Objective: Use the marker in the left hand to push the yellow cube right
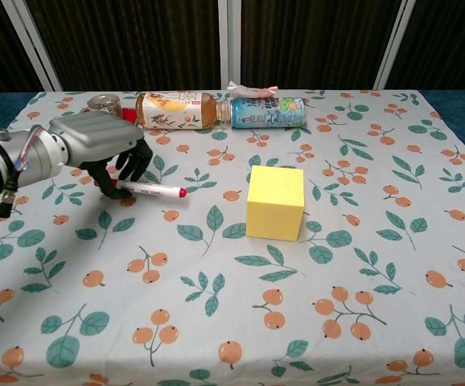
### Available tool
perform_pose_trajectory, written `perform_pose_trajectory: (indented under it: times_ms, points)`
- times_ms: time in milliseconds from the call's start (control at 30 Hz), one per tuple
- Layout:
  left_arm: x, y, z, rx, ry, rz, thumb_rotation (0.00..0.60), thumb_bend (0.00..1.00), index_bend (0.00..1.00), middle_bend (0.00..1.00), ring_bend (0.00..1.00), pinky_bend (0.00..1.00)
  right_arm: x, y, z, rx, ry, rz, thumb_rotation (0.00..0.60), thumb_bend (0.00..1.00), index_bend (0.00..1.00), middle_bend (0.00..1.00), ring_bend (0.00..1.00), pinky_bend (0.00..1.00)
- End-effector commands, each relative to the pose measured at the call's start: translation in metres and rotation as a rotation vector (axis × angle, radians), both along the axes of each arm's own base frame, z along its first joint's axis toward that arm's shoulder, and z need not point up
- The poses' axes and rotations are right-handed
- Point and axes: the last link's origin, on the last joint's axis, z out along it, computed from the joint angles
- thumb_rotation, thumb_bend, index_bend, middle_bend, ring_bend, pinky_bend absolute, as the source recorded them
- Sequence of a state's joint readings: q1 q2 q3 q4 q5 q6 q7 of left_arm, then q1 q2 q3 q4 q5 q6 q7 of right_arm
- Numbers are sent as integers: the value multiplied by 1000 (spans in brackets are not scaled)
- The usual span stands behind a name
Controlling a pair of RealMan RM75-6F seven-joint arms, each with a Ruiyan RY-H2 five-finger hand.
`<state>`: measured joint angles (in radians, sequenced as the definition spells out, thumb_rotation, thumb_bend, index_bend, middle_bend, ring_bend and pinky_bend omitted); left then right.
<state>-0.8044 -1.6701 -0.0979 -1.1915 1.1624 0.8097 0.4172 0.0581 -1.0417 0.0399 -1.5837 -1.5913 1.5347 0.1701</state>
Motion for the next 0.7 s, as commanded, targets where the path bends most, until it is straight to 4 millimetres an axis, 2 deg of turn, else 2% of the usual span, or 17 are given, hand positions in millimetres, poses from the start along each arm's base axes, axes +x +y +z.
perform_pose_trajectory:
  times_ms: [33, 200, 300, 400, 500, 700]
  points:
    - [-14, -2, 6, -1, 6, 51, 600, 455, 549, 612, 469, 533, 1, 0, -1, 2, -2, 6, 600, 196, 0, 61, 0, 0]
    - [-19, -6, 14, 5, -13, 74, 600, 446, 360, 424, 311, 434, 4, -3, -2, 7, -2, 15, 600, 197, 0, 61, 0, 0]
    - [-22, -11, 27, 25, -31, 72, 600, 438, 323, 364, 268, 365, 5, -2, -2, 3, -1, 19, 600, 196, 0, 61, 0, 0]
    - [-32, -16, 51, 92, -74, 85, 600, 433, 315, 350, 259, 323, 3, 0, 1, -7, 1, 11, 600, 197, 0, 61, 0, 0]
    - [-51, -24, 82, 191, -125, 111, 600, 421, 316, 348, 258, 321, 1, -1, 2, -8, -1, 0, 600, 197, 0, 61, 0, 0]
    - [-98, -48, 142, 412, -183, 147, 600, 314, 300, 303, 233, 323, -1, -4, 1, 2, -10, 1, 600, 163, 0, 50, 0, 0]
